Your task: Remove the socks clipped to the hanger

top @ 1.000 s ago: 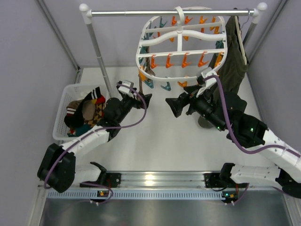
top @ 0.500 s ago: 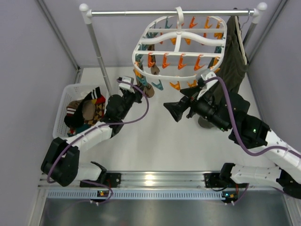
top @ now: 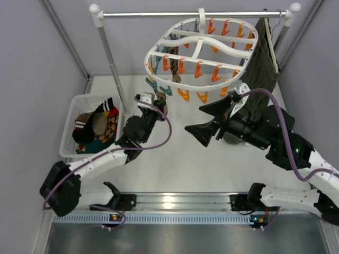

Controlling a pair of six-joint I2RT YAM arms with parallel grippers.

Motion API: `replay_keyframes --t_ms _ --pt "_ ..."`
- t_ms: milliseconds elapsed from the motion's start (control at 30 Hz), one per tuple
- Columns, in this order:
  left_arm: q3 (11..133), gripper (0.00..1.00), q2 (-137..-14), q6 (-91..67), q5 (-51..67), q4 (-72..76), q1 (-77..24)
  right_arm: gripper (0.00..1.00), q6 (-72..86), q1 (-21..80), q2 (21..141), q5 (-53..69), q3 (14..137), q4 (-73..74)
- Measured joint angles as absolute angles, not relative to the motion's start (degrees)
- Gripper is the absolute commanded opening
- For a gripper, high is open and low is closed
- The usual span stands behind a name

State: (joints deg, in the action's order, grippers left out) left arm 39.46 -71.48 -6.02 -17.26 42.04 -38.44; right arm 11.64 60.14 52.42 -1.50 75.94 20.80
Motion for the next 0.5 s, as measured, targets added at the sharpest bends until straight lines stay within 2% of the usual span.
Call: replay_keyframes --t_ms 233,500 --pt "37.0 0.0 -63.8 -1.4 -31.8 42.6 -50.9 0.99 12.5 60.1 51.0 2.7 79.7 21.2" --pt "37.0 0.0 -63.5 5.5 -47.7 43.3 -61.2 0.99 12.1 60.1 51.2 1.1 85.0 26.3"
